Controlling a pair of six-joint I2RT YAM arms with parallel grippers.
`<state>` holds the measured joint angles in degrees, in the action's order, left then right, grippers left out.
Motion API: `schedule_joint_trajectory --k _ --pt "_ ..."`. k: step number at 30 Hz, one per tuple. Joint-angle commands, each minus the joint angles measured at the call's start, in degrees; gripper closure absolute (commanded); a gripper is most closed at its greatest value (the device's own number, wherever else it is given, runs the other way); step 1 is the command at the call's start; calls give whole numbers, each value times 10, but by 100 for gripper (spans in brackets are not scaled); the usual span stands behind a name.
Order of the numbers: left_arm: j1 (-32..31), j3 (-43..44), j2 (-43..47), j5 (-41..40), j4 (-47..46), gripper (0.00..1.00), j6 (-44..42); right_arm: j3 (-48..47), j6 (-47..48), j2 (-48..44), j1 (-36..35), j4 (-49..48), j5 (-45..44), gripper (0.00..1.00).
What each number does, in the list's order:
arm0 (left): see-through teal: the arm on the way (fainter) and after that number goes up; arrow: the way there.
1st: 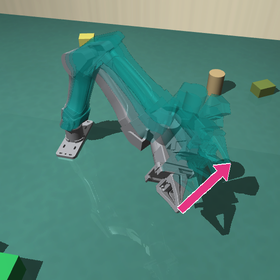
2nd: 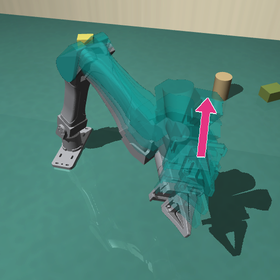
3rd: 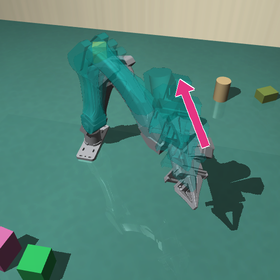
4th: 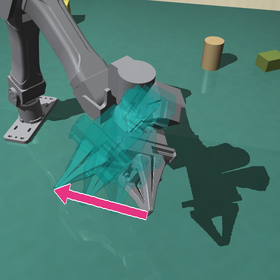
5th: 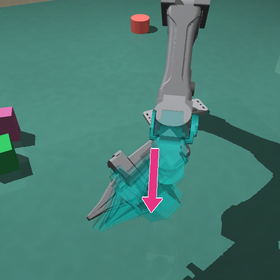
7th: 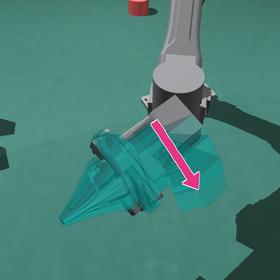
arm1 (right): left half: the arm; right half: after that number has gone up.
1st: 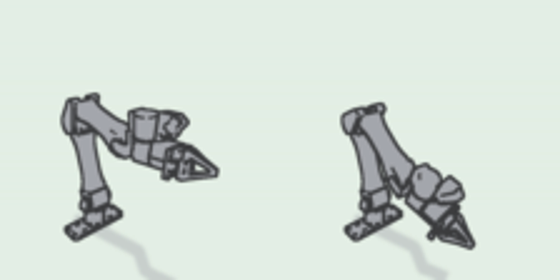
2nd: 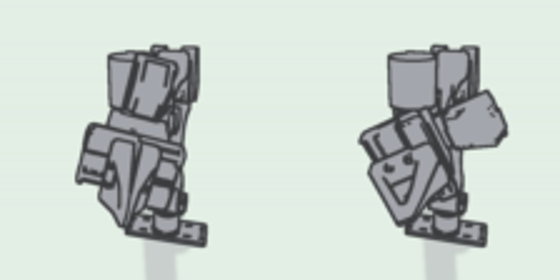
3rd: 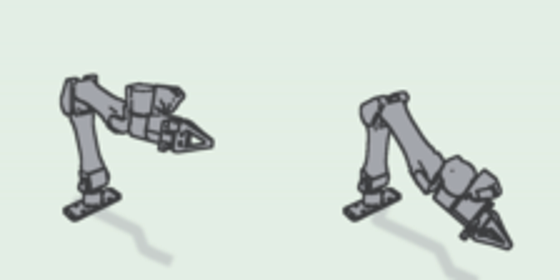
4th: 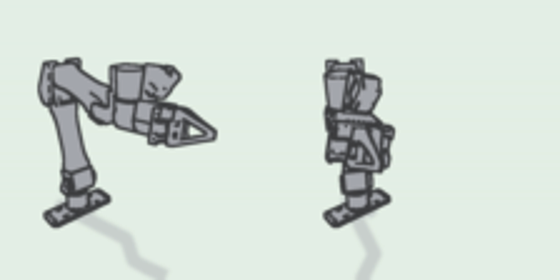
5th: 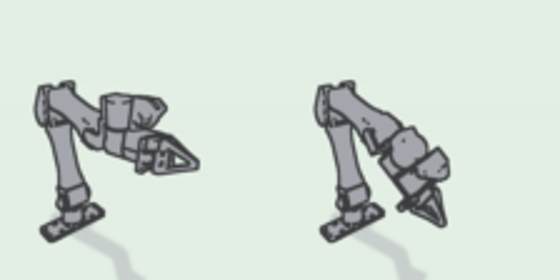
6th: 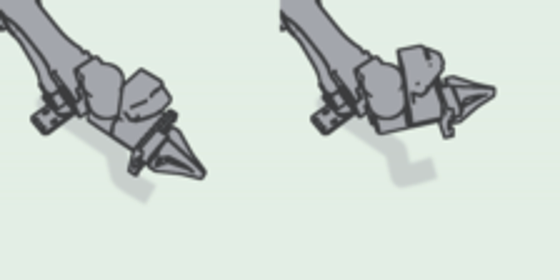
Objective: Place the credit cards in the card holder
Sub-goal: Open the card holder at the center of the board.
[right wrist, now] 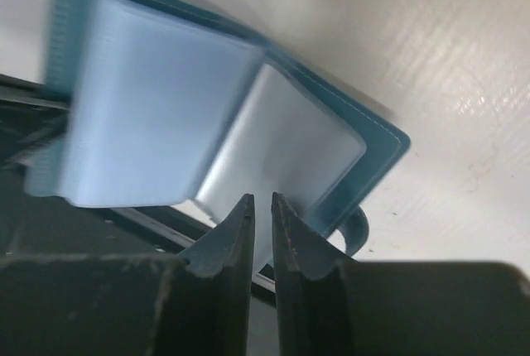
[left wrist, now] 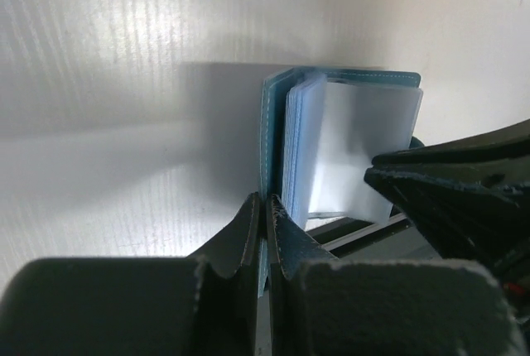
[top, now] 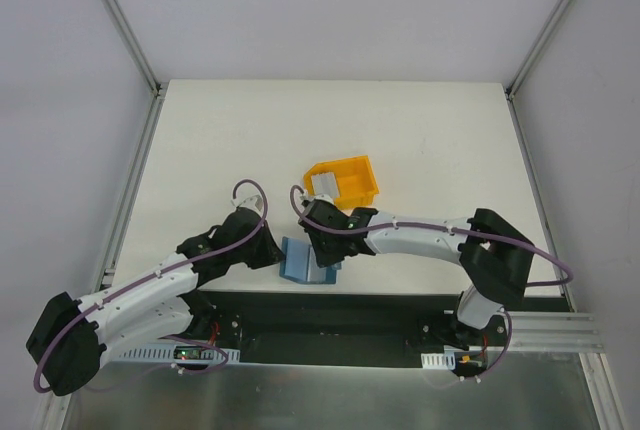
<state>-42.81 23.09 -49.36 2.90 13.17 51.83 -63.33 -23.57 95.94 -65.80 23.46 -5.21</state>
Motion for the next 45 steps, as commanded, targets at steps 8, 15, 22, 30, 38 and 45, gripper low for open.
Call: schedule_joint_trajectory --k 8,15,22,30,38,45 --pt "-4 -58 -9 -8 -29 100 20 81 -38 -9 28 -51 39 84" --pt "-4 -68 0 -12 -34 92 23 81 -36 1 31 -54 46 84" --pt "-3 -67 0 -18 -34 78 25 82 -34 6 33 -55 46 84" --pt "-3 -66 5 -25 -35 87 29 82 -32 12 34 -55 72 83" --pt "-3 -70 23 -25 -35 94 34 81 -30 16 36 -54 77 83" --pt "-3 -77 33 -25 -35 100 38 81 -29 15 39 -49 71 83"
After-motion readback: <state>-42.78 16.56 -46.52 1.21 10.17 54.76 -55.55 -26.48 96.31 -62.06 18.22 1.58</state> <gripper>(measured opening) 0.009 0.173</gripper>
